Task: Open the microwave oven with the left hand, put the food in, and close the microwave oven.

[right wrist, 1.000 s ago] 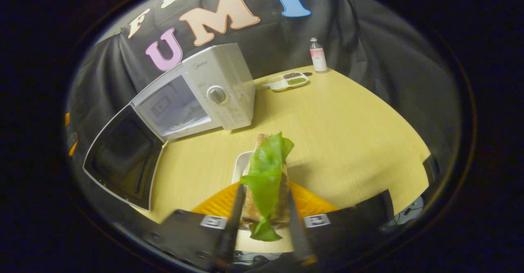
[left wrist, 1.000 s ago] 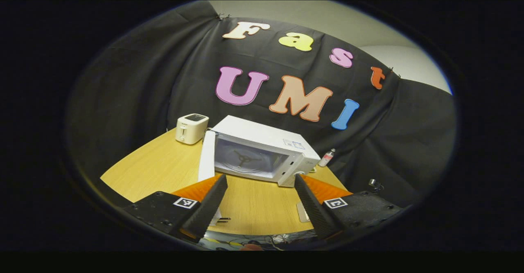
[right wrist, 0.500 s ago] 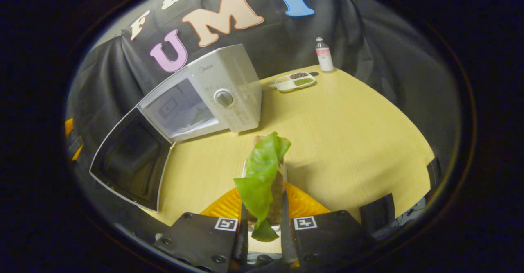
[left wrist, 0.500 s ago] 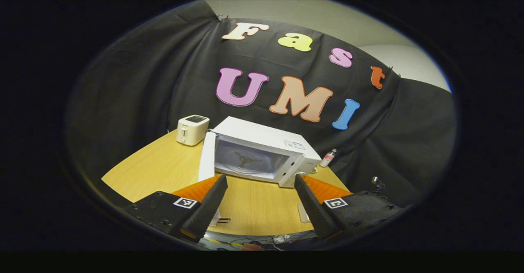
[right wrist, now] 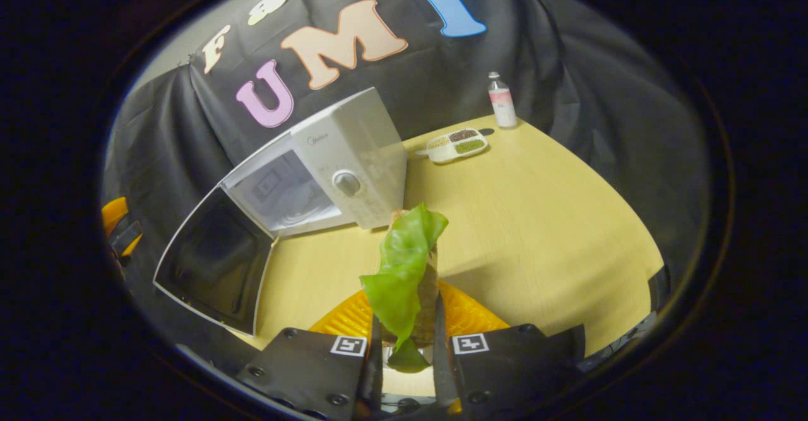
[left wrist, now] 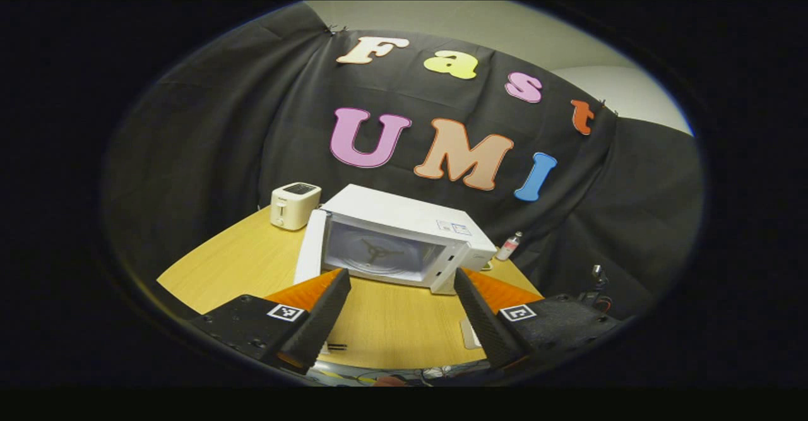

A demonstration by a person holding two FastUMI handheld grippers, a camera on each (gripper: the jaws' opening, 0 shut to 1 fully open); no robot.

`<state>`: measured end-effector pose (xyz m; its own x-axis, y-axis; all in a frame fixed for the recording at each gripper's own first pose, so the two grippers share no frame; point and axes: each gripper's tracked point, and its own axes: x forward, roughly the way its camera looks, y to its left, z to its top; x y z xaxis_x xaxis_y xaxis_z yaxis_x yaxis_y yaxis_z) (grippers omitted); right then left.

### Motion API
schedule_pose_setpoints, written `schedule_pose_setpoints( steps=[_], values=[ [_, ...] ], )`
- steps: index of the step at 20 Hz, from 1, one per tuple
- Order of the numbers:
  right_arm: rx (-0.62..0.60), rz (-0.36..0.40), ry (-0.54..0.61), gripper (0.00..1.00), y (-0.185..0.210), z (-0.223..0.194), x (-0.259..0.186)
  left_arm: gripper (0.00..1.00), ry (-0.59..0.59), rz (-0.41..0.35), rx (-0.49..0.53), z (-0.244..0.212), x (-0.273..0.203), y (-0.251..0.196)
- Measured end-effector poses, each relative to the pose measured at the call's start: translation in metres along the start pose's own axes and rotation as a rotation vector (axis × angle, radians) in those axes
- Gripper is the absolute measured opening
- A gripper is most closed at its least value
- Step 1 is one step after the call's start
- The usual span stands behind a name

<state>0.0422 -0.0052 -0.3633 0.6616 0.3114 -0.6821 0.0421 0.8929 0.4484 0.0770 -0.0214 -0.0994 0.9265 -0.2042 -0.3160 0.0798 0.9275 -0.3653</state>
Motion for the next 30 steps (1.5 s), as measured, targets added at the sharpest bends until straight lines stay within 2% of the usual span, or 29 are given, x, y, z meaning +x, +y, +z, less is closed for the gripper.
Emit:
schedule_pose_setpoints(
  steps=[1,2,3,7,8,12,16,18,20,21,24,25,27,28,30],
  values=[
    [0.003,0.012,-0.005,0.28,0.001,0.004,0.000,0.96,-0.008,-0.001,-0.001,0.003,0.003,-0.002],
    [0.003,0.023,-0.007,0.34,0.003,0.009,-0.002,0.99,-0.016,0.000,0.003,0.006,0.006,-0.004],
    [0.000,0.036,-0.009,0.35,0.006,0.012,-0.002,0.96,-0.023,0.003,0.008,0.009,0.009,-0.006],
    [-0.009,0.105,-0.009,0.34,0.028,0.026,0.005,0.96,-0.049,0.018,0.027,0.021,0.016,-0.013],
    [-0.006,0.128,-0.007,0.28,0.037,0.030,0.010,0.94,-0.052,0.024,0.029,0.022,0.016,-0.014],
    [0.023,0.186,-0.011,0.28,0.074,0.039,0.029,0.96,-0.077,0.040,0.044,0.032,0.012,-0.013],
    [0.036,0.230,-0.008,0.28,0.125,0.032,0.043,0.96,-0.084,0.004,0.114,0.039,0.011,-0.009],
    [0.071,0.239,-0.010,0.28,0.153,0.029,0.048,0.94,-0.088,-0.014,0.162,0.044,0.011,-0.004],
    [0.098,0.253,-0.021,0.28,0.181,0.028,0.057,0.96,-0.113,-0.007,0.223,0.054,0.009,0.005],
    [0.112,0.260,-0.029,0.34,0.194,0.027,0.063,0.96,-0.122,-0.011,0.244,0.058,0.008,0.008],
    [0.164,0.262,-0.036,0.34,0.225,0.025,0.088,0.94,-0.142,-0.008,0.316,0.064,0.005,0.014],
    [0.180,0.260,-0.036,0.34,0.234,0.024,0.097,0.96,-0.159,-0.004,0.341,0.069,0.003,0.016],
    [0.217,0.249,-0.044,0.34,0.250,0.023,0.118,0.94,-0.169,-0.033,0.354,0.069,0.002,0.013],
    [0.241,0.243,-0.056,0.28,0.258,0.025,0.127,0.94,-0.157,-0.045,0.351,0.061,0.000,0.013],
    [0.287,0.227,-0.086,0.28,0.274,0.030,0.144,0.96,-0.137,-0.056,0.346,0.056,-0.004,0.020]
  ],
)
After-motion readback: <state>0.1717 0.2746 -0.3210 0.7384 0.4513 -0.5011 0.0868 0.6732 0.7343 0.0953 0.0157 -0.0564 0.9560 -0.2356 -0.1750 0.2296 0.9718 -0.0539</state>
